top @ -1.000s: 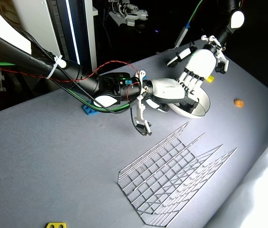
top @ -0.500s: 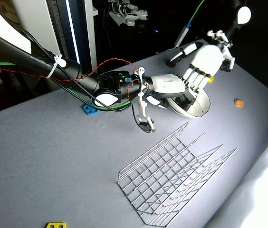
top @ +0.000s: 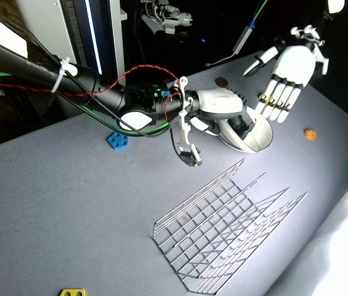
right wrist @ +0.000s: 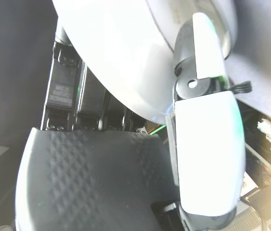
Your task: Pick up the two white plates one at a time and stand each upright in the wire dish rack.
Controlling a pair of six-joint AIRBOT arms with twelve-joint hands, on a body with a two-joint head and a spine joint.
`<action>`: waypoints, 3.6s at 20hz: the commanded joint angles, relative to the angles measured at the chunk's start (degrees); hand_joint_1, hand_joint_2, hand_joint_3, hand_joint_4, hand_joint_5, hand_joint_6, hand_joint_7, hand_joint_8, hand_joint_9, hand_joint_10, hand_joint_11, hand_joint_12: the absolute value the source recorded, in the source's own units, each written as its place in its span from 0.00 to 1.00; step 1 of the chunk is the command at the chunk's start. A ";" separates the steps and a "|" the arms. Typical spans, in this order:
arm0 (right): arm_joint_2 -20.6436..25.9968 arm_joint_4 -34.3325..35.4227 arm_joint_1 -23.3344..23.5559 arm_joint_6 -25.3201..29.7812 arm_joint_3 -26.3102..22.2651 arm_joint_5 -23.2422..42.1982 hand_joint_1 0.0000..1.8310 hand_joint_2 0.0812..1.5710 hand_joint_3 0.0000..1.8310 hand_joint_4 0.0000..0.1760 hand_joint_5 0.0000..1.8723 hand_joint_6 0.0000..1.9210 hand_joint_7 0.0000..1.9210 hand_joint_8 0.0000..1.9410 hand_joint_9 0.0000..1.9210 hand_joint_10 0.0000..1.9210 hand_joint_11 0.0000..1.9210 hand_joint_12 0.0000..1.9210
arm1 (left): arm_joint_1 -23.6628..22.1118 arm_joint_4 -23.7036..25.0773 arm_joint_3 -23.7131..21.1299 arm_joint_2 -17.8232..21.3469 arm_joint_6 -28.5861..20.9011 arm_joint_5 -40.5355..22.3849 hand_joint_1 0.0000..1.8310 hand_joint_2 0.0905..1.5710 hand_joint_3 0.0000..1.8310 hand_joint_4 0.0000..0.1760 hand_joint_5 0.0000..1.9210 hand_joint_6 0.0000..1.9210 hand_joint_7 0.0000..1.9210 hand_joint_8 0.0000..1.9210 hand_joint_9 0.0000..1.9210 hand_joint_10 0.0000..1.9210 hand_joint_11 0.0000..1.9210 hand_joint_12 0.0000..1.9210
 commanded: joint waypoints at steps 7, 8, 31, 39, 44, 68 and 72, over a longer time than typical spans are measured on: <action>6.62 1.36 2.77 -0.39 -10.20 5.13 0.65 0.72 0.00 0.10 0.47 0.62 0.50 0.51 0.59 0.08 0.38 0.63 | 0.01 -2.07 2.68 2.63 -1.68 -3.26 0.00 0.68 0.00 0.00 0.02 0.00 0.00 0.00 0.00 0.00 0.00 0.00; 7.29 2.39 3.39 -0.39 -11.13 4.52 0.66 0.71 0.00 0.10 0.48 0.61 0.51 0.50 0.59 0.07 0.39 0.62 | 0.03 -2.07 2.74 2.83 -1.70 -3.26 0.00 0.69 0.00 0.00 0.02 0.00 0.00 0.00 0.00 0.00 0.00 0.00; 25.53 -14.13 19.77 60.03 -15.43 -3.95 0.66 0.71 0.00 0.12 0.48 0.59 0.51 0.50 0.63 0.03 0.40 0.61 | -2.03 -0.79 2.25 -1.52 -3.52 -1.06 0.00 0.68 0.00 0.00 0.02 0.00 0.01 0.00 0.00 0.00 0.00 0.00; 25.90 -16.48 20.76 74.78 -7.66 -3.95 0.66 0.71 0.00 0.11 0.49 0.59 0.52 0.48 0.63 0.03 0.40 0.61 | -3.39 -0.15 2.19 -2.77 -4.65 -0.40 0.00 0.68 0.00 0.00 0.02 0.01 0.01 0.00 0.00 0.00 0.00 0.00; 26.01 -16.46 21.36 78.93 -3.82 -5.03 0.66 0.71 0.00 0.11 0.48 0.59 0.51 0.49 0.62 0.02 0.40 0.61 | -3.14 0.68 2.63 -3.56 -5.06 0.16 0.00 0.68 0.00 0.00 0.03 0.01 0.01 0.00 0.00 0.00 0.00 0.00; 24.88 -51.14 27.75 119.61 12.58 -12.91 0.66 0.70 0.00 0.11 0.49 0.58 0.53 0.48 0.65 0.02 0.42 0.59 | -0.58 4.65 2.48 -5.32 -4.18 4.51 0.00 0.67 0.00 0.00 0.03 0.00 0.01 0.00 0.00 0.00 0.00 0.00; 24.78 -50.88 29.02 120.75 13.27 -16.67 0.66 0.70 0.00 0.11 0.49 0.57 0.53 0.47 0.65 0.01 0.42 0.60 | -1.66 4.67 3.06 -5.26 -4.33 4.51 0.00 0.66 0.00 0.00 0.01 0.00 0.00 0.00 0.00 0.00 0.00 0.00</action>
